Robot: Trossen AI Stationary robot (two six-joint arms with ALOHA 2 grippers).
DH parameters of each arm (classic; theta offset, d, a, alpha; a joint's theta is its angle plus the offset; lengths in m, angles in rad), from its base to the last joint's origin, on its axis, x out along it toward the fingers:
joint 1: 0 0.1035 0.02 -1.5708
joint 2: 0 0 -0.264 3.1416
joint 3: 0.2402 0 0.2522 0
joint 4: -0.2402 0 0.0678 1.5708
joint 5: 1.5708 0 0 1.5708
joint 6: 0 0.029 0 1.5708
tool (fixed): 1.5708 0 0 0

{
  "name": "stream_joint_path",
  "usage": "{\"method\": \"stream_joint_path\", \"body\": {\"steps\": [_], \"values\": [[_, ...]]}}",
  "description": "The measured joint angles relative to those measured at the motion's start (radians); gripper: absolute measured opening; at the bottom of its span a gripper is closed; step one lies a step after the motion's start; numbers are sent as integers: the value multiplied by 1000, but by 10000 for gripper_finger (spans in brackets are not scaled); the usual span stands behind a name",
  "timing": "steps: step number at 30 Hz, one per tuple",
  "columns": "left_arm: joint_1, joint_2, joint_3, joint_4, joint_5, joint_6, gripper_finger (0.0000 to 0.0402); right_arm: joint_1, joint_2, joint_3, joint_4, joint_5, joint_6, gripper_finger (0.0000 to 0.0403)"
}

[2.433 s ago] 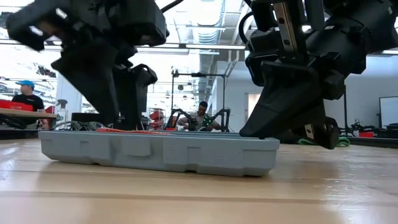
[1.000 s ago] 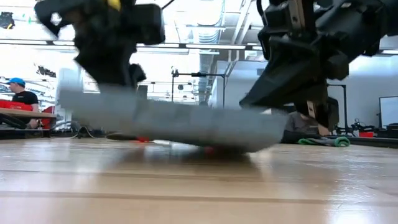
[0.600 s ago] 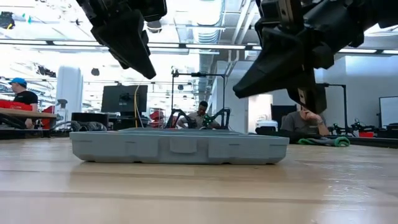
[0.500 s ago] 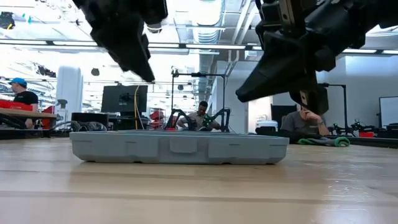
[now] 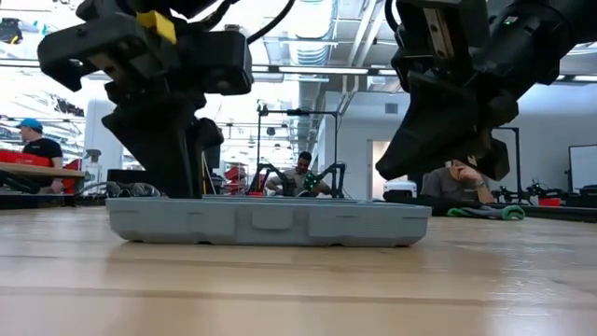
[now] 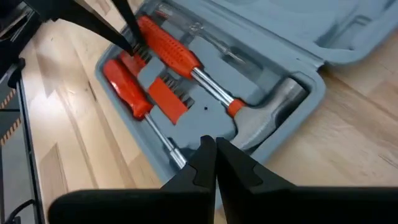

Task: Prefit tool cases
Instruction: Remove the orange hammer from the gray prefit tool case

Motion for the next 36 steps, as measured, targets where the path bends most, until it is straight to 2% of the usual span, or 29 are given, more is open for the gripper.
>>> {"method": "stream_joint_path", "body": {"steps": [7,12,22,30,36], "values": [[0,-12,0,-13,-55,-19,155,-16,0,0,-11,-2,-10,17],[1,-13,0,-12,-72,-19,192,-65,0,2,-27,-9,-16,8],[1,-13,0,-9,-77,12,193,-112,-2,-72,-3,-89,-1,3],[1,-13,0,-11,-86,13,192,-82,2,-78,116,-64,-27,1],[1,-13,17,-17,-94,54,192,-77,2,-79,87,-65,-18,1]]}}
